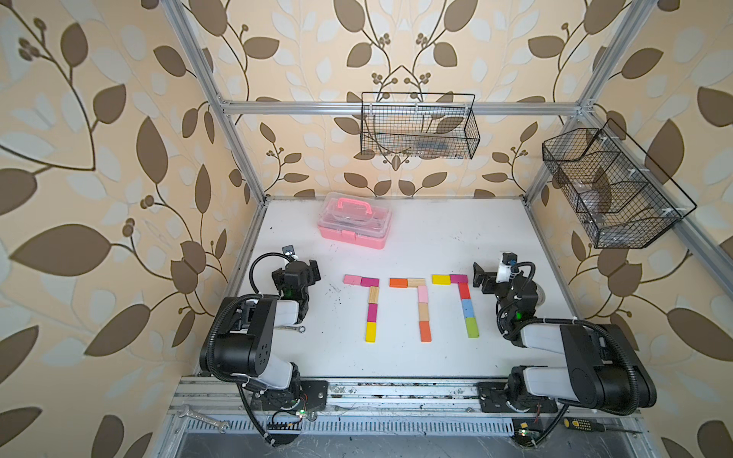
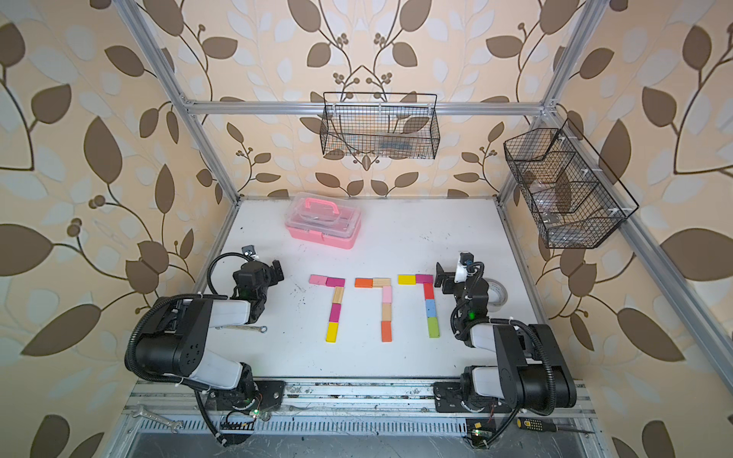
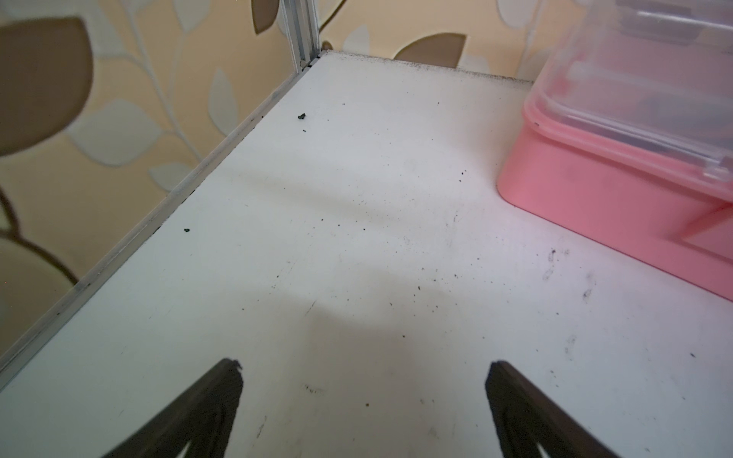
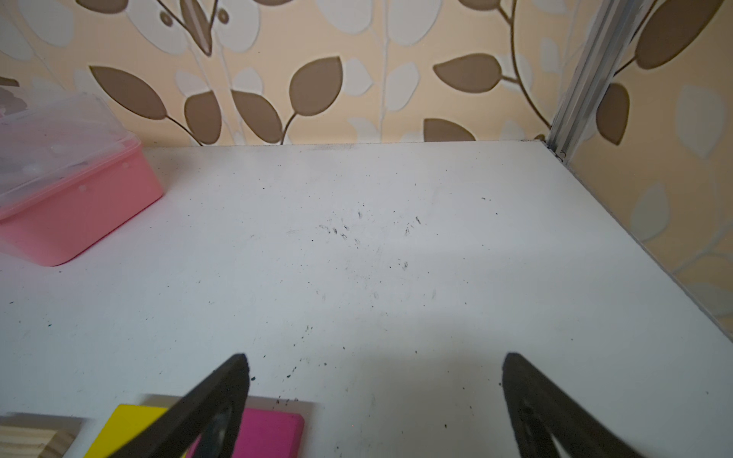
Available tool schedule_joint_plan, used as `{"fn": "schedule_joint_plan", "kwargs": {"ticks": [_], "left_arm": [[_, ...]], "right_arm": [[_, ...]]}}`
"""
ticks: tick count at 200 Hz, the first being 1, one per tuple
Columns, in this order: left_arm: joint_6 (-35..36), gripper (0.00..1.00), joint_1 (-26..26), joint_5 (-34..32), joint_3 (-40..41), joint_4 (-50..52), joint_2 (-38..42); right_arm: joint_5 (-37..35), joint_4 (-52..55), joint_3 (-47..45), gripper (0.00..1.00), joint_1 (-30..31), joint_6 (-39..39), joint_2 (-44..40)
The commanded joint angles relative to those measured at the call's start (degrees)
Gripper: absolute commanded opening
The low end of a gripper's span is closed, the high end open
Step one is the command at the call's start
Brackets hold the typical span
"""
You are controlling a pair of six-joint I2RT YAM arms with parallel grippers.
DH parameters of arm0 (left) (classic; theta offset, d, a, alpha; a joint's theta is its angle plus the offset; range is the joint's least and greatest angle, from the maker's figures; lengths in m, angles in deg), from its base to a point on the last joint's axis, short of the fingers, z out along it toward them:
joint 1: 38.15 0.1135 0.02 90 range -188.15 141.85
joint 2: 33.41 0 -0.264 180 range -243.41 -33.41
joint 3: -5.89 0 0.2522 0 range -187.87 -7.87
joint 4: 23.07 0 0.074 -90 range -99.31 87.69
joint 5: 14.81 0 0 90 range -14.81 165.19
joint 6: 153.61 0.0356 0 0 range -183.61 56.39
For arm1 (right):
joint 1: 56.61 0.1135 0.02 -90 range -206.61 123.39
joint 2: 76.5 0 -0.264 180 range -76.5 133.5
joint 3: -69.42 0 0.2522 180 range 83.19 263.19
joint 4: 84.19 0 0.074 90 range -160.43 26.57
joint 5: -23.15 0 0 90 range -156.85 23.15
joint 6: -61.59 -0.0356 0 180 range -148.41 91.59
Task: Assemble the number 7 with building blocks
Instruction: Reset both arms
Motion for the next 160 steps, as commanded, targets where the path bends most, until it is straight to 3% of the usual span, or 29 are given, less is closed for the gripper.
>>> {"fn": "schedule_joint_plan", "kwargs": {"ticks": [1, 160], "left_arm": [[0.59, 0.99, 0.66, 0.02, 0.29, -1.70, 0.35], [0.65, 0.99, 0.64, 0.19, -0.56, -0.74, -0.28]], "right_arm": [[-0.86, -0.57, -0.13, 1.00, 0.36, 1.37, -0.36], [-0.94, -0.57, -0.04, 1.00, 0.43, 1.49, -0.35]]}}
